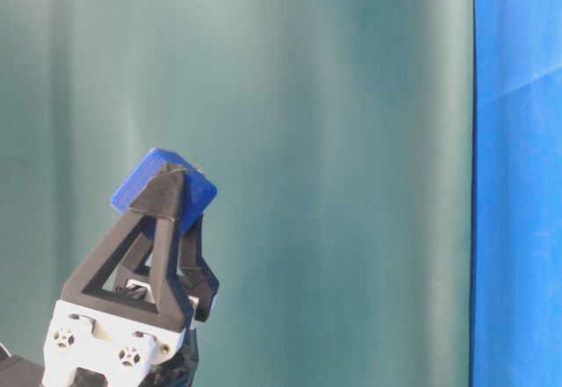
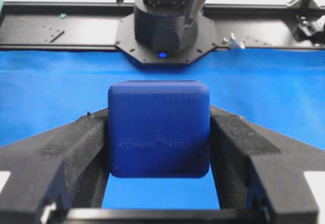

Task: Handover the blue block to the right arm after grasping it with the left arm, then place it in the designated position.
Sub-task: 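Rotate the left wrist to hold the cube up toward the center, then move the open right gripper toward the cube held by the left gripper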

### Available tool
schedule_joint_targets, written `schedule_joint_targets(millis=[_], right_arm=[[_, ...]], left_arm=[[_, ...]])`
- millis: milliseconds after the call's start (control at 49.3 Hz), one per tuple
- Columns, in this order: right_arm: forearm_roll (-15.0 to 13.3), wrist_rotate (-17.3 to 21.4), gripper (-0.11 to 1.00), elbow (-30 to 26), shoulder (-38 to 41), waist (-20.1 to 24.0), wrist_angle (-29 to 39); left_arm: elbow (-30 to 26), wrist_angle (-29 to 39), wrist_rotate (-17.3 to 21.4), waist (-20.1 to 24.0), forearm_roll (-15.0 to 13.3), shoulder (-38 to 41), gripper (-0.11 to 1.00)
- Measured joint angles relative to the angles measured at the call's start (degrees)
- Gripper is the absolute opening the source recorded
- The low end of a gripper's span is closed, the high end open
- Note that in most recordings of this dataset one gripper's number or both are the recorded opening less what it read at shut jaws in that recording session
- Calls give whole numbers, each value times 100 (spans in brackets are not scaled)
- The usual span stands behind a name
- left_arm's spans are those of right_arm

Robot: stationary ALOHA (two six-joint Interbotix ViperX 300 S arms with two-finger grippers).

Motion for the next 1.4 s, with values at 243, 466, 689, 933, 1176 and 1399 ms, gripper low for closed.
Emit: schedule_joint_targets(millis=[243, 466, 689, 933, 1176, 1399], right_arm=[[-773, -1266, 93, -185, -9, -9, 44], [-1635, -2575, 93, -193, -26, 0, -18], [-1863, -3393, 93, -202, -18, 0, -44], [-1872, -3964, 93, -202, -18, 0, -53], [-1872, -4061, 93, -202, -26, -9, -53], [-1872, -4061, 93, -202, -35, -9, -53]], left_arm=[[0, 0, 0, 0, -9, 0, 48], [0, -26, 0, 0, -9, 0, 48], [0, -35, 0, 0, -18, 0, 48], [0, -44, 0, 0, -18, 0, 48], [0, -44, -9, 0, -18, 0, 48], [0, -44, -9, 0, -18, 0, 48]])
